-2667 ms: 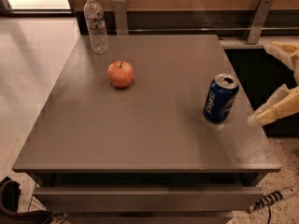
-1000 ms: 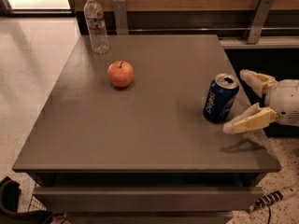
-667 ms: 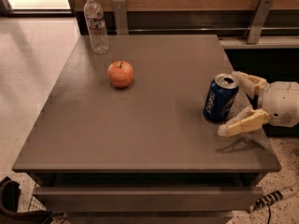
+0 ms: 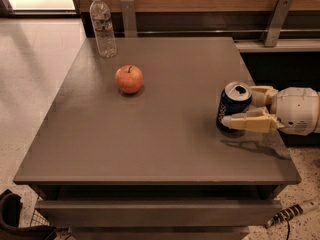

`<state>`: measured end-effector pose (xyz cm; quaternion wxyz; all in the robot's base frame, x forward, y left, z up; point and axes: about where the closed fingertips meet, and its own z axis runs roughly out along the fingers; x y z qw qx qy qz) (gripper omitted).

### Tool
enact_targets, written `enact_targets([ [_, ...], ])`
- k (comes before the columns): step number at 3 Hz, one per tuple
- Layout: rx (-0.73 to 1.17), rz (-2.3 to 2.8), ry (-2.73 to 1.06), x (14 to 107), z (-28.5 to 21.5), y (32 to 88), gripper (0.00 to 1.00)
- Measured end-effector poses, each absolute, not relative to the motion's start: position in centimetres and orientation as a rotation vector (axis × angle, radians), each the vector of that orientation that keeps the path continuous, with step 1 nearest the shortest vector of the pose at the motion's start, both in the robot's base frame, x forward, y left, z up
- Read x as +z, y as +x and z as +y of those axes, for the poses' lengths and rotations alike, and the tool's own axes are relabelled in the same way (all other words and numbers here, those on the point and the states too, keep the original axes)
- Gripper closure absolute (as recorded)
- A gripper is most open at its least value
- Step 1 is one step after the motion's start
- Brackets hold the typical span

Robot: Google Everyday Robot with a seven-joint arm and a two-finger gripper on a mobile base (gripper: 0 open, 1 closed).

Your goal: Move pepsi can near water bottle

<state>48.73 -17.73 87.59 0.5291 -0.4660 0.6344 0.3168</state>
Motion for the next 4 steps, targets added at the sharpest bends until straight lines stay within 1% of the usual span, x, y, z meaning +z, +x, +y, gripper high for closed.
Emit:
enact_targets([
  [2,0.763,1.508,-1.122,87.74,-17.23,48.76,0.86],
  [3,0.765,1.505,-1.126,87.80,-17.00,48.77,1.00],
  [4,0.788,1.499,-1.123,88.28,-16.58,49.57,1.00],
])
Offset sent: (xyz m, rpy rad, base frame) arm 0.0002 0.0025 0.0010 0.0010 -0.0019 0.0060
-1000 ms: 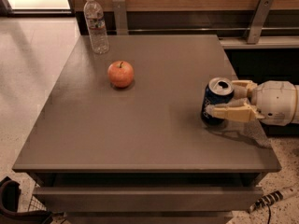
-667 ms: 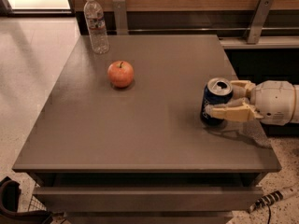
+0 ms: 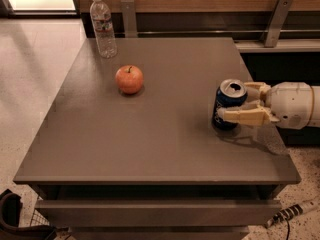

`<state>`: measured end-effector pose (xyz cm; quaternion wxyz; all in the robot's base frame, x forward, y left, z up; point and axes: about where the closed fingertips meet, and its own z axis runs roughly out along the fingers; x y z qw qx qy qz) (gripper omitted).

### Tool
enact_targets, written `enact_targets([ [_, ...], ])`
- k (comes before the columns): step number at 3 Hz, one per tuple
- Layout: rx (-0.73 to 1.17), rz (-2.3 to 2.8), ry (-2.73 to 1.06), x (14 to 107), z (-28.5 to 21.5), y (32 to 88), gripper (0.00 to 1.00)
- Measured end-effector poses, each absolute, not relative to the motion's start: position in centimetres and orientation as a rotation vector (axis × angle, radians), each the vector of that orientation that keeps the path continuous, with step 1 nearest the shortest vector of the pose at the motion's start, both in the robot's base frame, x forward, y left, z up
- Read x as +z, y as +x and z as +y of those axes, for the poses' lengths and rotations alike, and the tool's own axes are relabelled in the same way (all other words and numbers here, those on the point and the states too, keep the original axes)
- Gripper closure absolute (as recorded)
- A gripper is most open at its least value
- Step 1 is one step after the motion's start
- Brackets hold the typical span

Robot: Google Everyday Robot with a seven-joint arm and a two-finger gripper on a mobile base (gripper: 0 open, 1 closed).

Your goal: Move pepsi can near water bottle

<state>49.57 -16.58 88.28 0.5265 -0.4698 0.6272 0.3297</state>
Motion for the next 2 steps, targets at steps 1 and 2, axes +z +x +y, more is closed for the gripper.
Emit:
enact_targets([
  [1,0.869,1.488,-1.127,89.5,-15.0,53.6,1.00],
  [2,0.958,1.517,-1.109,90.0,-13.1,59.1,1.00],
])
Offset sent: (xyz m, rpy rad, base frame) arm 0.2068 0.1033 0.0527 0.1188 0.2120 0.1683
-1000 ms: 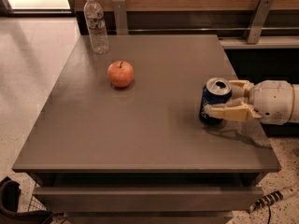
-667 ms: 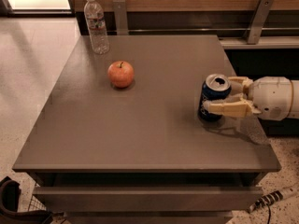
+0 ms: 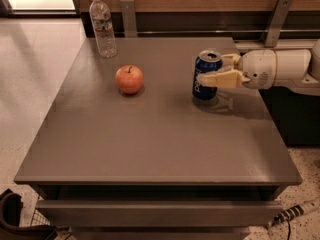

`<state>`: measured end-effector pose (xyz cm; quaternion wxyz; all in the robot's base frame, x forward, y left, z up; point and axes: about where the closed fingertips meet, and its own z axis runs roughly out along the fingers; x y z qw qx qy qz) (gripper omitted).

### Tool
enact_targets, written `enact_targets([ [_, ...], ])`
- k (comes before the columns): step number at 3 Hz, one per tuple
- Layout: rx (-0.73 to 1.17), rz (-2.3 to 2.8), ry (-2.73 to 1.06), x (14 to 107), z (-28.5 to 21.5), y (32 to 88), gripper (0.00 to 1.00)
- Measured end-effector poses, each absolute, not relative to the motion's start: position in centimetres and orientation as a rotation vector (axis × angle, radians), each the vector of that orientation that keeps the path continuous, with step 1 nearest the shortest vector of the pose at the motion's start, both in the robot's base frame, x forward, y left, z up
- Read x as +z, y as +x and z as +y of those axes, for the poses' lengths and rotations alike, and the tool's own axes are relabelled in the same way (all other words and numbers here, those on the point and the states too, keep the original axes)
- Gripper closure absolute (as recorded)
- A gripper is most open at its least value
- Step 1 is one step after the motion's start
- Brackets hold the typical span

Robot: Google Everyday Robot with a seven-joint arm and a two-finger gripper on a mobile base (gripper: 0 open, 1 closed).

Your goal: Move pepsi can near water bottle

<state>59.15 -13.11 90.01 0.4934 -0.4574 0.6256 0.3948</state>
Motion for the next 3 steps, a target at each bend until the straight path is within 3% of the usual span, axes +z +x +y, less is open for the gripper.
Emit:
enact_targets([
  [3,0.984,1.472,-1.088,93.7,-0.4,74.4,1.00],
])
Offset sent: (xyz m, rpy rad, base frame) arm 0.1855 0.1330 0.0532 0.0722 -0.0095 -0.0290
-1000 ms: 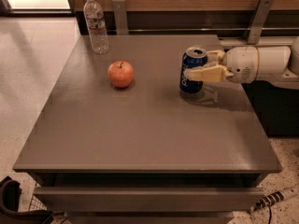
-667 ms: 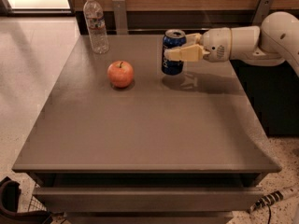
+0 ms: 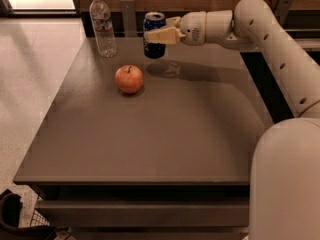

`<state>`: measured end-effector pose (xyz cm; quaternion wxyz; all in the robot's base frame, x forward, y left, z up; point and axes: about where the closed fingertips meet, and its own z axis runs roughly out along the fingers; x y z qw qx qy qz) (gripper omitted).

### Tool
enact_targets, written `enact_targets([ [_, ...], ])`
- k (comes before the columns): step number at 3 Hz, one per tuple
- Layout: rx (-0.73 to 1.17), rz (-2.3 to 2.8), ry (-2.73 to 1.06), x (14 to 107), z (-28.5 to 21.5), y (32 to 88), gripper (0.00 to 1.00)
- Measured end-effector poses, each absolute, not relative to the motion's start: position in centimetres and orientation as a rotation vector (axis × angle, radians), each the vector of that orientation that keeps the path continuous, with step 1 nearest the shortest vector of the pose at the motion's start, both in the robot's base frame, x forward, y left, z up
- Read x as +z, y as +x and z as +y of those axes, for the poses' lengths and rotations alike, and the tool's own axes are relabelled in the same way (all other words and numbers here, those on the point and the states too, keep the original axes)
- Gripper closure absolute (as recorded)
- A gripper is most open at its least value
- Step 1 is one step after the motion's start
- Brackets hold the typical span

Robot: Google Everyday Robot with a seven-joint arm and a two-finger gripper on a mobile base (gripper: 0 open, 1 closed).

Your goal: Move pepsi can near water bottle

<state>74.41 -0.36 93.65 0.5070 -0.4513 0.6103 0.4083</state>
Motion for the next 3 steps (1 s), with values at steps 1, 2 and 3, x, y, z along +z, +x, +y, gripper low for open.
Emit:
enact_targets([
  [1,0.942,1.453,-1.106,92.9,2.5,77.4,1.00],
  [2,0.927,1.442,-1.114,91.5,4.8,79.6,1.00],
  [3,0.929,1.477,-1.113,89.9,6.4,80.7,1.00],
])
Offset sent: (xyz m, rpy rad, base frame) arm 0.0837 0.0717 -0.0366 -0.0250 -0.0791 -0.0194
